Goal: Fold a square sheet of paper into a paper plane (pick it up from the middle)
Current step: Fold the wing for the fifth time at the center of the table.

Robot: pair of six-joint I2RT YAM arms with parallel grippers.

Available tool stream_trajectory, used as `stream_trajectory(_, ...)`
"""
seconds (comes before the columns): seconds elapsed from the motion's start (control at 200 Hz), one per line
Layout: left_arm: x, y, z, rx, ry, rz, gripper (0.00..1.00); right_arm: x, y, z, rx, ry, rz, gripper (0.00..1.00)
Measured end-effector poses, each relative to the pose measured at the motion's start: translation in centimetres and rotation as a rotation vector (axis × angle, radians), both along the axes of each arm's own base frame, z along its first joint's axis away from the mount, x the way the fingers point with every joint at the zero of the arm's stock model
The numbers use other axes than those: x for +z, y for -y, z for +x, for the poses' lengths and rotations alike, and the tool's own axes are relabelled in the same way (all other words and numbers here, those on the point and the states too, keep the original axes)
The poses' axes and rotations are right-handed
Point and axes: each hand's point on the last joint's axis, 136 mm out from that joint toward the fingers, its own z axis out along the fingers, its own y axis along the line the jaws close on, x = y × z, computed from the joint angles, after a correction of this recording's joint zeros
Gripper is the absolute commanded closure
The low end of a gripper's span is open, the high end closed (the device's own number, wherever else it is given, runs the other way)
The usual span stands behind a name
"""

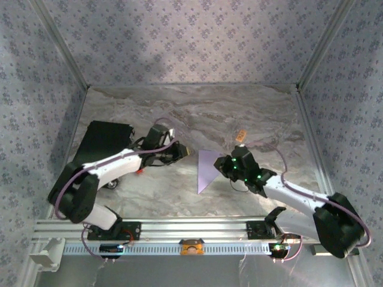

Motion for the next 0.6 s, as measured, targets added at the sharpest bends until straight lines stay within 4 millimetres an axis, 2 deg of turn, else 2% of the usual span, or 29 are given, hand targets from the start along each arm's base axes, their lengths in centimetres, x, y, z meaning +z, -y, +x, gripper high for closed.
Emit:
stream_trajectory(0.11, -0.6, 3.5, 0.9, -0.061, -0.013, -0.015, 0.96, -1.5, 2.5, -0.5, -0.03, -0.029, -0.031, 0.83)
stream_trajectory(0.195, -1.8, 5.2, 1.4, -0.081, -0.035, -0.025, 0.96, -2.4, 3.5, -1.1, -0.022, -0.061, -0.053, 0.82)
stream_trajectory(0.35, -4.6, 5.9, 1.8, -0.076, -0.102, -0.02, 0.98, -2.8, 3.6, -1.9, 0.029, -0.084, -0.065, 0.8)
stream_trajectory(0.6, -6.1, 6.6, 2.1, -0.077, -0.138, -0.017, 1.0, -3.2, 3.3, -2.6, 0.091, -0.1, -0.064, 0.74)
